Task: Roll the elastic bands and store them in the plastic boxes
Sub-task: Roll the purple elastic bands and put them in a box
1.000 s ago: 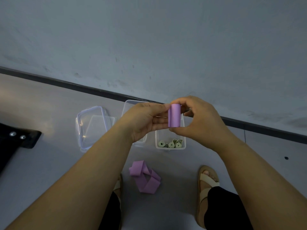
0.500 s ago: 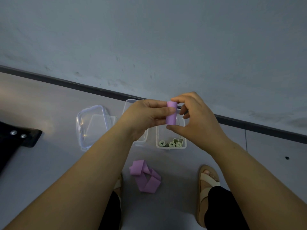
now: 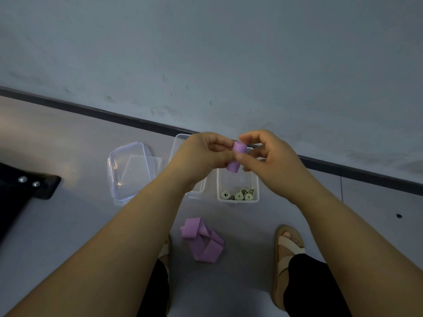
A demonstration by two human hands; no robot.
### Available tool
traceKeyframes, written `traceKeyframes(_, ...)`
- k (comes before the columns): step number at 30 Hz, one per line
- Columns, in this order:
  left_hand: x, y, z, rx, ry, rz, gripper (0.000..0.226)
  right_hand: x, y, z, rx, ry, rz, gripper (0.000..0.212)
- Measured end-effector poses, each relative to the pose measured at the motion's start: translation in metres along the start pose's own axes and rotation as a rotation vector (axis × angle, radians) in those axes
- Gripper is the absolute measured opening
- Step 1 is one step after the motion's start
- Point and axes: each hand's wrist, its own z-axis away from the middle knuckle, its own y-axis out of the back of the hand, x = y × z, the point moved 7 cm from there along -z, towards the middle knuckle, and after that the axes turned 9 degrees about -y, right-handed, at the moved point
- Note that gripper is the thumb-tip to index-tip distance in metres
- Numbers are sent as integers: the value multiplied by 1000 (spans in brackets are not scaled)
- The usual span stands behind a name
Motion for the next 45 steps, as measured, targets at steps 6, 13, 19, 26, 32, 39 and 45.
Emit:
traceKeyframes(6, 5, -2, 1, -40, -104, -150, 18, 3, 3, 0, -61, -83, -138, 14)
traceKeyframes(13, 2, 1, 5, -110, -154, -317, 16, 7, -5, 3, -69, -102, -58, 9)
traceKeyframes(19, -22, 25, 10, -131, -94, -371, 13, 18, -38, -8, -130, -171, -39, 13)
traceKeyframes(26, -101, 92, -16, -9, 126, -499, 12, 71, -102, -45, -183, -261, 37, 10)
traceKeyframes(32, -204, 127, -43, 55, 284, -705, 25, 128, -164, -93, -151, -339, 55, 12)
traceKeyframes(39, -296, 156, -61, 307, 463, -650, 36, 179, -217, -157, -107, -328, 163, 19)
traceKeyframes(45, -351, 155, -59, 475, 516, -345, 29, 208, -253, -190, -210, -284, 396, 10)
